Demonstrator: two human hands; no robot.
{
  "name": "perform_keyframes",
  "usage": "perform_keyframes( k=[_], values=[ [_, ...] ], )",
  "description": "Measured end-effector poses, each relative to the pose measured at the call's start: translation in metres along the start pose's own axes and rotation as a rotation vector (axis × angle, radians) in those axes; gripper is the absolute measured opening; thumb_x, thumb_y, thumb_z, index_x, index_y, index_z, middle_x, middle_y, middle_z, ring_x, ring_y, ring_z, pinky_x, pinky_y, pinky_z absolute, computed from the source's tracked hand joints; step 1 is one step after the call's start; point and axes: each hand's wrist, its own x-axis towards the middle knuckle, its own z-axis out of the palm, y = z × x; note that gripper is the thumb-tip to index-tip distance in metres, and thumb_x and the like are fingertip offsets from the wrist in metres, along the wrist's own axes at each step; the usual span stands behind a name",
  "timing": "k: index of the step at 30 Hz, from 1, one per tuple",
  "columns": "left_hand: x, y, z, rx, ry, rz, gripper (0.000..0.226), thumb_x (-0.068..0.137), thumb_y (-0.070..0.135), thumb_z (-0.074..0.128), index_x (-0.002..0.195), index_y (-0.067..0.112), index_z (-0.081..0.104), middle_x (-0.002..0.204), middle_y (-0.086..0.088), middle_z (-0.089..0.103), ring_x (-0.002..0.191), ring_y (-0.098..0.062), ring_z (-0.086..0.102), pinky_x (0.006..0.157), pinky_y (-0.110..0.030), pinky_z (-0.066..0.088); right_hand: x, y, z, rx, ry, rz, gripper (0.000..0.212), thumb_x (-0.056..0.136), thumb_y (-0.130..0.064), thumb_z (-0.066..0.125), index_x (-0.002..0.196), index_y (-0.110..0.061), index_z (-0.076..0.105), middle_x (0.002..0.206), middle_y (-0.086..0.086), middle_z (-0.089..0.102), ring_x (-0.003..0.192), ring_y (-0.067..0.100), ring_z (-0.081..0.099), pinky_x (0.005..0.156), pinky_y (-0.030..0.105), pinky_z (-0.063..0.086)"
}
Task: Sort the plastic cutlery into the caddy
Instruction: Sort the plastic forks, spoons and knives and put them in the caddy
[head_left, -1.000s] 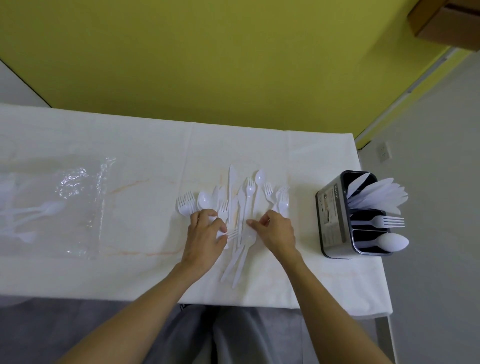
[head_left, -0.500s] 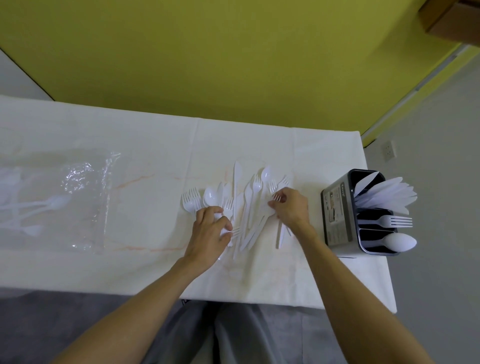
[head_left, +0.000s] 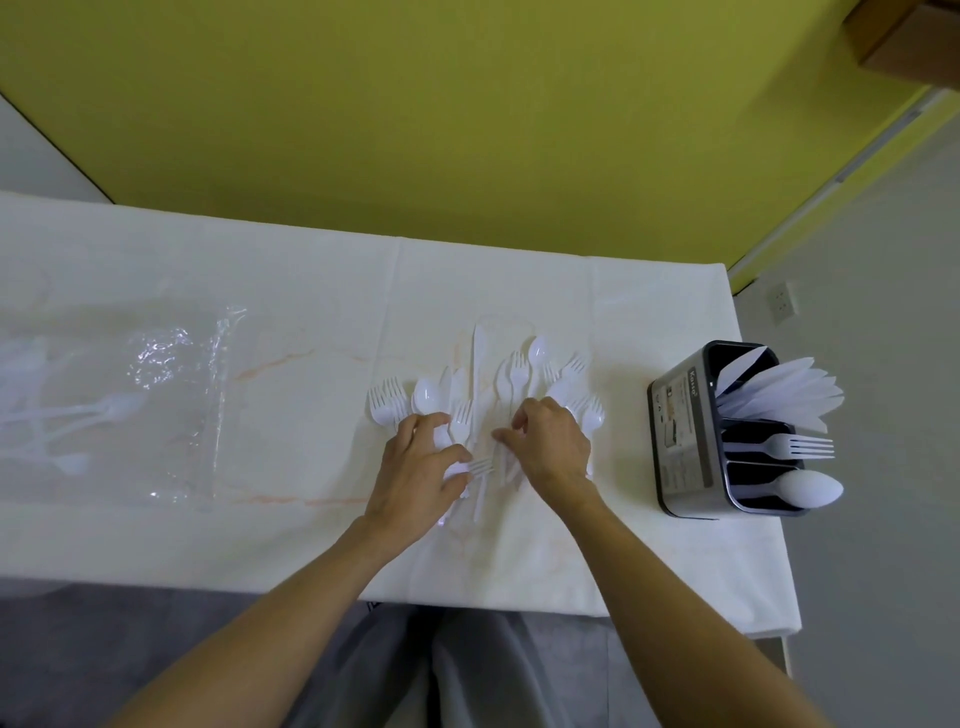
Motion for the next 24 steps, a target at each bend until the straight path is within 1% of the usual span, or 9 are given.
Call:
perform_keyframes(
  k=[3, 5, 7, 12, 14, 16, 19, 21, 24],
  values=[
    [0.001, 0.003, 0.000, 0.064, 0.002, -0.013, 0.022, 0.072, 0.042, 0.077, 0.088, 0.027, 0.073, 0.127, -0.002, 0.054, 0.118, -0.022, 0.038, 0.091, -0.040, 0.044, 0.002, -0.002, -0.005, -0.019, -0.016, 0.082, 0.019, 0.087, -0.027, 0.063, 0.076, -0.011, 0.062, 0.082, 0.002, 0.061, 0.073, 0.022, 0.058, 0.060, 0.028, 0.043],
    [0.003, 0.009, 0.002, 0.080, -0.003, -0.028, 0.023, 0.067, 0.041, 0.080, 0.081, 0.025, 0.071, 0.125, -0.002, 0.055, 0.119, -0.020, 0.035, 0.090, -0.038, 0.043, 0.005, -0.002, -0.009, -0.006, -0.051, 0.138, 0.025, 0.081, -0.019, 0.059, 0.059, -0.012, 0.050, 0.063, 0.003, 0.052, 0.057, 0.020, 0.049, 0.051, 0.023, 0.035],
    [0.006, 0.016, 0.004, 0.070, -0.023, -0.044, 0.021, 0.069, 0.036, 0.079, 0.078, 0.021, 0.069, 0.126, -0.002, 0.053, 0.122, -0.020, 0.036, 0.092, -0.036, 0.040, 0.005, -0.002, -0.014, 0.053, -0.083, 0.182, 0.031, 0.078, -0.017, 0.060, 0.054, -0.013, 0.041, 0.053, 0.002, 0.043, 0.050, 0.018, 0.042, 0.049, 0.022, 0.031],
    [0.015, 0.010, 0.008, 0.029, -0.033, -0.044, 0.012, 0.082, 0.026, 0.069, 0.075, 0.016, 0.069, 0.130, -0.001, 0.050, 0.125, -0.020, 0.035, 0.098, -0.037, 0.038, -0.001, -0.002, -0.021, 0.288, -0.151, 0.175, 0.016, 0.080, -0.016, 0.065, 0.078, -0.007, 0.053, 0.073, 0.008, 0.062, 0.058, 0.020, 0.053, 0.058, 0.025, 0.045],
    [0.017, 0.004, 0.006, -0.012, -0.013, -0.076, 0.012, 0.084, 0.025, 0.067, 0.076, 0.016, 0.069, 0.130, -0.001, 0.050, 0.125, -0.020, 0.035, 0.097, -0.033, 0.035, -0.006, -0.004, -0.022, 0.362, -0.209, 0.197, 0.023, 0.083, -0.019, 0.068, 0.098, -0.008, 0.055, 0.089, 0.010, 0.070, 0.055, 0.016, 0.063, 0.054, 0.021, 0.050],
    [0.017, 0.000, 0.003, -0.027, 0.036, -0.124, 0.010, 0.084, 0.027, 0.068, 0.078, 0.018, 0.067, 0.128, -0.001, 0.051, 0.123, -0.021, 0.035, 0.094, -0.033, 0.037, -0.011, -0.007, -0.020, 0.365, -0.247, 0.209, 0.027, 0.085, -0.022, 0.067, 0.105, -0.009, 0.054, 0.098, 0.013, 0.069, 0.056, 0.014, 0.067, 0.054, 0.022, 0.052],
    [0.013, -0.003, 0.000, -0.059, 0.106, -0.166, 0.013, 0.085, 0.031, 0.068, 0.083, 0.019, 0.062, 0.114, 0.001, 0.053, 0.112, -0.021, 0.041, 0.085, -0.034, 0.045, -0.016, -0.010, -0.011, 0.307, -0.274, 0.174, 0.015, 0.087, -0.019, 0.066, 0.082, -0.007, 0.057, 0.091, 0.023, 0.073, 0.065, 0.022, 0.073, 0.070, 0.032, 0.060],
    [0.003, -0.003, -0.005, -0.069, 0.149, -0.133, 0.019, 0.085, 0.036, 0.066, 0.083, 0.020, 0.056, 0.097, 0.004, 0.053, 0.095, -0.018, 0.045, 0.077, -0.032, 0.046, -0.016, -0.010, -0.003, 0.301, -0.277, 0.153, 0.024, 0.088, -0.017, 0.066, 0.068, -0.008, 0.057, 0.075, 0.016, 0.073, 0.064, 0.022, 0.073, 0.060, 0.024, 0.058],
    [-0.018, -0.006, -0.011, 0.023, 0.104, -0.010, 0.030, 0.079, 0.052, 0.061, 0.074, 0.025, 0.052, 0.083, 0.010, 0.049, 0.080, -0.013, 0.043, 0.067, -0.026, 0.042, -0.014, -0.012, 0.005, 0.294, -0.248, 0.168, 0.030, 0.088, -0.018, 0.067, 0.061, -0.007, 0.059, 0.056, 0.004, 0.064, 0.046, 0.011, 0.063, 0.041, 0.013, 0.042]
  ],
)
